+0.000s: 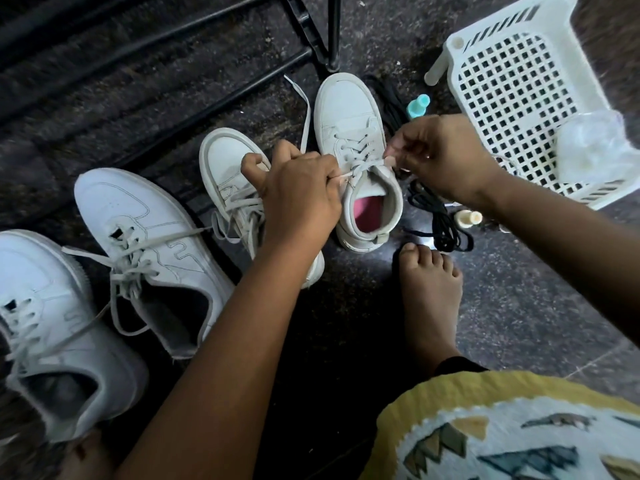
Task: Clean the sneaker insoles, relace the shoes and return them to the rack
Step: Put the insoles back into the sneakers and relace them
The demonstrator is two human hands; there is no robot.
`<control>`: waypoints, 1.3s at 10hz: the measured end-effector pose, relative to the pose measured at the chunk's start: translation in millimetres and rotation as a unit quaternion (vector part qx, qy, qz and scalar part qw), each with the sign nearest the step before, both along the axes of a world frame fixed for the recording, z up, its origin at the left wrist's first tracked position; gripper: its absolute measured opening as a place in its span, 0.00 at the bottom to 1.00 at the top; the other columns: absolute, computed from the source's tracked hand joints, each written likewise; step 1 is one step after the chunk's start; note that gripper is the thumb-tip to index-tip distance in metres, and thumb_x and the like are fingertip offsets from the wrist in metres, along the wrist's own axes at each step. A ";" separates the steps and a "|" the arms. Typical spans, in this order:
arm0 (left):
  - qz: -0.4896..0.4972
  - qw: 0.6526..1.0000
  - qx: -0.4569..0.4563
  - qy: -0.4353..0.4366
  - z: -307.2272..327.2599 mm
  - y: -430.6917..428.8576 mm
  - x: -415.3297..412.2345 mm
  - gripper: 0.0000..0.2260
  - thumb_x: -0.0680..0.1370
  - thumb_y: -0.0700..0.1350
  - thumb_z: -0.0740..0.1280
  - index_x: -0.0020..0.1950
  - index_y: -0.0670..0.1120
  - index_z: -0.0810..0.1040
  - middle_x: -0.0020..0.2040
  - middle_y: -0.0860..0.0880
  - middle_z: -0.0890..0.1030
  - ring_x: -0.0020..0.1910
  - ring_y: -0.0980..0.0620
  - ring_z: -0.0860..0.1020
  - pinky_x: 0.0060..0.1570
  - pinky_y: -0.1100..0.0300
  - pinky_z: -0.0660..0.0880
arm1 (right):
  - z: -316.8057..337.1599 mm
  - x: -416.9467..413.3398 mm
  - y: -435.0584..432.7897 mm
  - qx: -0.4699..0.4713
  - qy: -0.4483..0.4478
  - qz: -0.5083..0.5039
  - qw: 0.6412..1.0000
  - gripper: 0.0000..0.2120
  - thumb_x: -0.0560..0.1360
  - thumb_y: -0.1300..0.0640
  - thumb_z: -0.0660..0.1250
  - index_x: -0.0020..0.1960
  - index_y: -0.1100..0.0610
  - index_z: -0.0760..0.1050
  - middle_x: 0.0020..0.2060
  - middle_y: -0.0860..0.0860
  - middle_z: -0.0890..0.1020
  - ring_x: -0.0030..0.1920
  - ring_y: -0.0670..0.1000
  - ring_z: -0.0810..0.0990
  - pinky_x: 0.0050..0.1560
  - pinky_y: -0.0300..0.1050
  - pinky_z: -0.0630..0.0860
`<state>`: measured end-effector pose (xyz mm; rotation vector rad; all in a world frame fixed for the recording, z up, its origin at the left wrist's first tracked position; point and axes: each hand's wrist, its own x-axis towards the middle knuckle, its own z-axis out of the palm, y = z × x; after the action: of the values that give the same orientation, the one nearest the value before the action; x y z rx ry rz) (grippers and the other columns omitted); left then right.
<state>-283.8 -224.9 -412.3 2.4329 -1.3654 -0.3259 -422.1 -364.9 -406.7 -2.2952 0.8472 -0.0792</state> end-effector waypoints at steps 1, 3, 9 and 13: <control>0.011 0.999 0.044 -0.022 4.7 1.4 4.9 0.03 0.73 0.45 0.67 0.40 0.52 0.79 0.38 0.58 0.76 0.56 0.52 0.68 0.54 0.51 0.50 | 2.3 -2.8 -8.5 -0.063 0.030 0.014 0.997 0.04 0.73 0.65 0.67 0.43 0.60 0.81 0.39 0.54 0.83 0.36 0.49 0.78 0.39 0.42 0.72; 0.000 0.996 0.084 0.012 8.3 -2.6 14.8 0.03 0.73 0.48 0.68 0.40 0.53 0.80 0.37 0.58 0.77 0.59 0.51 0.69 0.55 0.51 0.52 | -0.5 -8.0 -19.0 -0.073 0.054 0.083 0.992 0.09 0.77 0.54 0.63 0.42 0.58 0.75 0.42 0.58 0.78 0.44 0.59 0.75 0.48 0.47 0.67; 0.237 0.653 -0.232 0.681 36.7 -22.7 -7.1 0.16 0.82 0.49 0.58 0.37 0.47 0.76 0.38 0.49 0.80 0.42 0.52 0.78 0.46 0.61 0.74 | -12.7 -4.3 46.3 0.193 -0.051 -0.131 0.971 0.12 0.78 0.63 0.58 0.61 0.61 0.71 0.53 0.57 0.78 0.49 0.59 0.73 0.47 0.46 0.74; 0.126 0.748 -0.227 0.611 20.6 -21.8 -8.2 0.07 0.74 0.31 0.67 0.48 0.40 0.79 0.60 0.37 0.72 0.34 0.58 0.78 0.43 0.63 0.78 | 10.1 22.7 23.9 0.450 -0.288 -0.173 0.828 0.09 0.74 0.72 0.64 0.49 0.61 0.71 0.33 0.53 0.83 0.32 0.49 0.82 0.39 0.39 0.79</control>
<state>-292.0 -246.8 -391.7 1.3584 -0.4041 -1.0957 -399.4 -341.0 -396.6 -1.1121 0.7344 -0.4155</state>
